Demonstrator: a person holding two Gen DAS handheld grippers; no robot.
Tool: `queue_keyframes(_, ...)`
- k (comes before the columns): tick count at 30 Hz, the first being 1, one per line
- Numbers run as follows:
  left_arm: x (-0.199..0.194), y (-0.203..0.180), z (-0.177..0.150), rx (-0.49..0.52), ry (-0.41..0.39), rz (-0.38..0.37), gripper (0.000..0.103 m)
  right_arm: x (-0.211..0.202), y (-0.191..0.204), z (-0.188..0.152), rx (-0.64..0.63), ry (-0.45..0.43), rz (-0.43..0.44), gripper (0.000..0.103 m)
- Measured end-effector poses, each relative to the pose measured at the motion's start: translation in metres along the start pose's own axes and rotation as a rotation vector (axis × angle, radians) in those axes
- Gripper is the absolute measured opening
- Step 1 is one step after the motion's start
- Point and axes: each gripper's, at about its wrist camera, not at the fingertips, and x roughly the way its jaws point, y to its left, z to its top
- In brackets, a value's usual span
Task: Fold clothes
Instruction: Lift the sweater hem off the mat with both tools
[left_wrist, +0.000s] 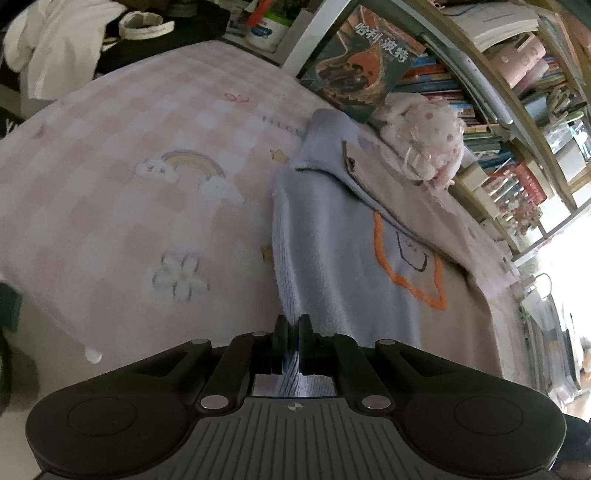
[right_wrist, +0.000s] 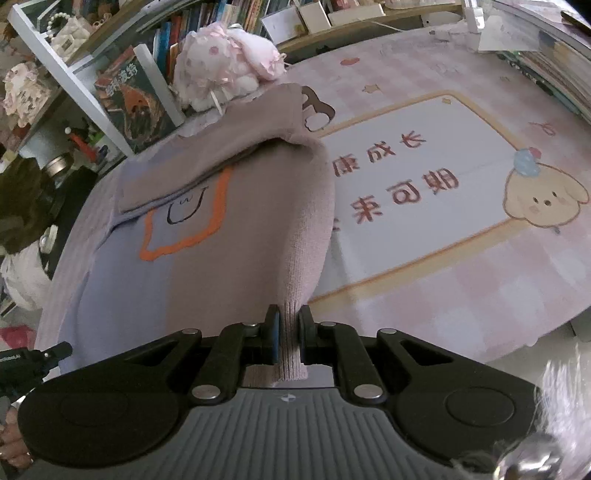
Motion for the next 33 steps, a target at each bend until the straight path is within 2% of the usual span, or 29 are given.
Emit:
queue_keyframes(11, -0.015, -0.003, -0.066, -0.067, 0.079, 0.046, 0.003, -0.030, -0.044, -0.040, -0.034, 0.138, 0.032, 0.009)
queue_keyframes(16, -0.029, -0.010, -0.070, -0.112, 0.026, -0.026, 0.003, -0.043, -0.056, -0.044, -0.043, 0.160, 0.085, 0.009)
queue_keyframes(23, -0.046, -0.023, -0.031, -0.232, -0.137, -0.185, 0.003, -0.066, -0.058, -0.007, 0.071, 0.029, 0.236, 0.009)
queue_keyframes(28, -0.043, -0.042, 0.005, -0.230, -0.254, -0.269, 0.003, -0.079, -0.059, 0.026, 0.182, -0.087, 0.349, 0.009)
queue_keyframes(33, -0.024, -0.054, 0.047, -0.222, -0.317, -0.318, 0.003, -0.072, -0.052, 0.073, 0.254, -0.178, 0.398, 0.009)
